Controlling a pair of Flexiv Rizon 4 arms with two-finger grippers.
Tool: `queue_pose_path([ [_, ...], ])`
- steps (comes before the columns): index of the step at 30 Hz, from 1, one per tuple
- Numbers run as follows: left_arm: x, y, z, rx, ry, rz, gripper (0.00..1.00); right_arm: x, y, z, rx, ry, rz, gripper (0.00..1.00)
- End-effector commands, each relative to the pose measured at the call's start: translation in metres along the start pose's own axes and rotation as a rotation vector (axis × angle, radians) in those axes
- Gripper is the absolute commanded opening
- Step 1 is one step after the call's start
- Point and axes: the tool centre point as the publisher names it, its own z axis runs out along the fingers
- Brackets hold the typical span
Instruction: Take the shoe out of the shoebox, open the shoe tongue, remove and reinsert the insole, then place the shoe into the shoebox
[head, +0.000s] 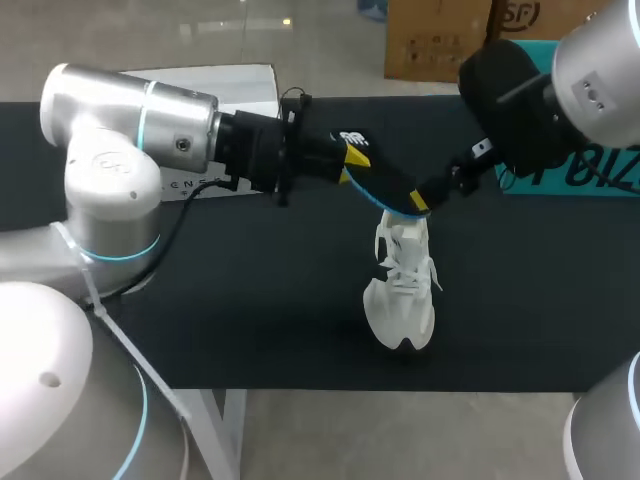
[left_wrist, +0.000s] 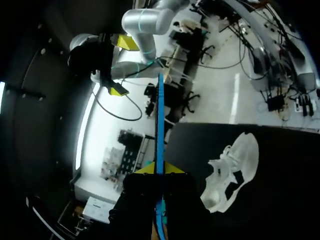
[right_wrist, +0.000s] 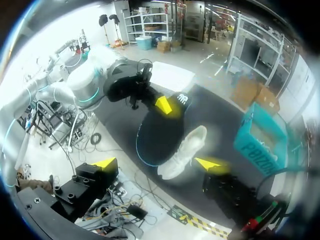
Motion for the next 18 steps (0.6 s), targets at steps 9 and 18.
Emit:
queue_pose_path([
  [9, -0.028, -0.007, 0.000, -0.071, 0.101, 0.709, 0.00, 0.000, 0.003, 0.002, 0.005, 0.001, 0.002, 1.00],
  [18, -0.030, -0.003, -0.011, -0.031, 0.093, 0.885, 0.00, 0.000, 0.003, 0.002, 0.005, 0.001, 0.002, 1.00],
])
